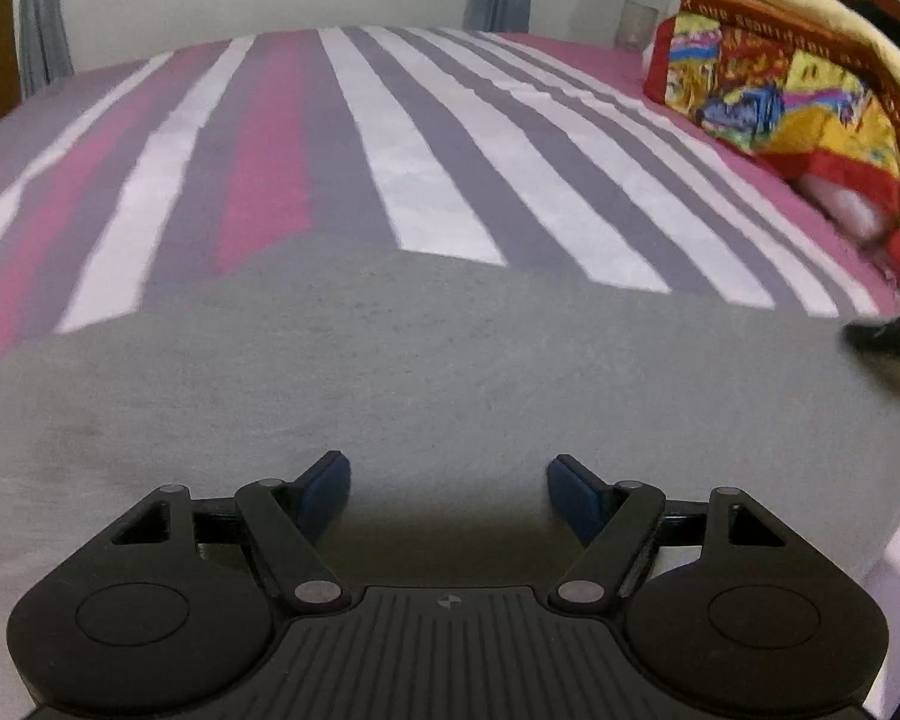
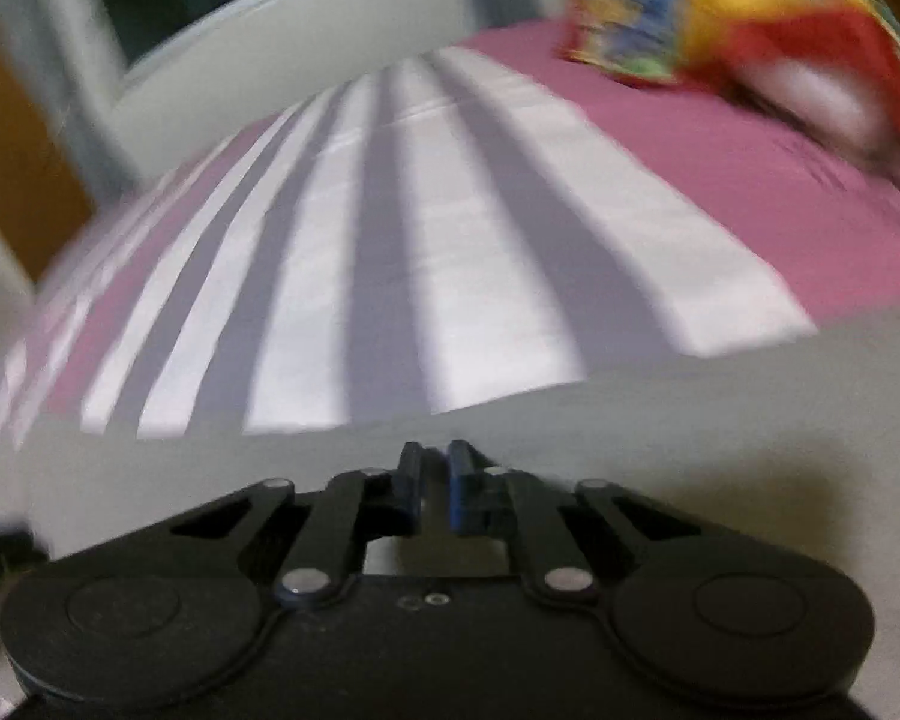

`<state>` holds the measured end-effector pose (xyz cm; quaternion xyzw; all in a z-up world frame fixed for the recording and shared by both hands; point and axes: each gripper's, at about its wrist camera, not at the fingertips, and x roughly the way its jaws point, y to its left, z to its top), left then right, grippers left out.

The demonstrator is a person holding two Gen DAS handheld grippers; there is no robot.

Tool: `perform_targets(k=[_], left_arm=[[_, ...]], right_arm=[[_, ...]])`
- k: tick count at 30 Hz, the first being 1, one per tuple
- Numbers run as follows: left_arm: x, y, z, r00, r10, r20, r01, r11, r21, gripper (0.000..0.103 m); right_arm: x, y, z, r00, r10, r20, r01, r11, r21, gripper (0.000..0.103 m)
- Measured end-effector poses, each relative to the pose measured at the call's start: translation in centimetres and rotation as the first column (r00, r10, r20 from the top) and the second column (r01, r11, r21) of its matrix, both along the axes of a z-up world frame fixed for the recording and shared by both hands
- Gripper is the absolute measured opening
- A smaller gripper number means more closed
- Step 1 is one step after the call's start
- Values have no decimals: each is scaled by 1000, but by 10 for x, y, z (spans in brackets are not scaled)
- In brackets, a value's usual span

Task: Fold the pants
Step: 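Grasp the folded pants edge with the left gripper while the right gripper pinches the corner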

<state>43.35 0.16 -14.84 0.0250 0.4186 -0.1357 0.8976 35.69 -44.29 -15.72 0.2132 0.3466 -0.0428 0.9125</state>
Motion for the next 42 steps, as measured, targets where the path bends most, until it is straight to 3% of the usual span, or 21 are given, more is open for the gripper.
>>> perform_targets(k=[1,2,4,7,10,14,19,21,22,24,26,28,30,32,34,37,39,41,42], left_arm=[[-5,7,2,1000,-3,7,3,1000,19,74],[-12,23,4,1000,18,19,-19,999,48,74],[-22,52,7,997,67,22,-68,996,59,74],[-50,108,11,981,196,6,-195,979,-51,74],[-76,144,15,956,292,3,-289,947,-140,74],[-101,173,12,929,369,0,-366,923,-121,74],[-100,172,-2,940,341,-8,-341,939,-47,78],[-94,168,-5,937,350,-17,-350,935,-56,87],[-89,164,-6,936,351,-19,-352,935,-53,89],[-83,160,-7,936,353,-15,-353,935,-22,90],[-81,158,-8,935,354,-11,-354,935,-10,91],[-82,158,-8,934,356,-7,-356,934,-13,91],[-83,158,-9,936,352,-2,-352,936,-17,91],[-84,158,-9,937,349,1,-349,937,-16,91],[-90,156,-3,937,349,15,-349,937,-2,91],[-116,162,16,931,351,101,-348,936,-45,91],[-140,176,24,909,386,157,-377,922,-85,91],[-157,195,26,873,451,187,-439,893,-102,90],[-160,204,26,856,482,189,-469,876,-108,81]], right_arm=[[-12,-21,1,997,-80,3,80,997,16,12],[-28,-41,4,990,-138,12,137,990,41,27],[-69,-67,12,982,-166,94,159,985,74,41],[-128,-98,15,962,-218,162,195,970,148,44],[-171,-128,-3,929,-333,161,264,903,340,44],[-180,-139,-25,923,-363,124,269,843,467,44],[-151,-127,-45,927,-371,48,298,809,508,43],[-137,-124,-40,929,-367,48,301,824,479,32],[-131,-121,-34,939,-340,48,285,850,443,9],[-125,-113,-11,950,-294,100,241,900,364,9],[-135,-111,11,941,-264,213,179,919,350,8],[-142,-112,17,931,-257,258,171,934,313,8],[-139,-125,-9,939,-293,182,221,917,333,8],[-126,-140,-49,949,-316,-6,290,865,410,6],[-127,-141,-52,947,-321,20,281,856,433,9],[-127,-133,-41,957,-288,34,257,896,362,19],[-128,-128,-37,962,-268,46,240,918,316,26],[-132,-126,-34,968,-243,60,215,932,292,38],[-132,-124,-32,970,-235,64,209,937,279,40]])
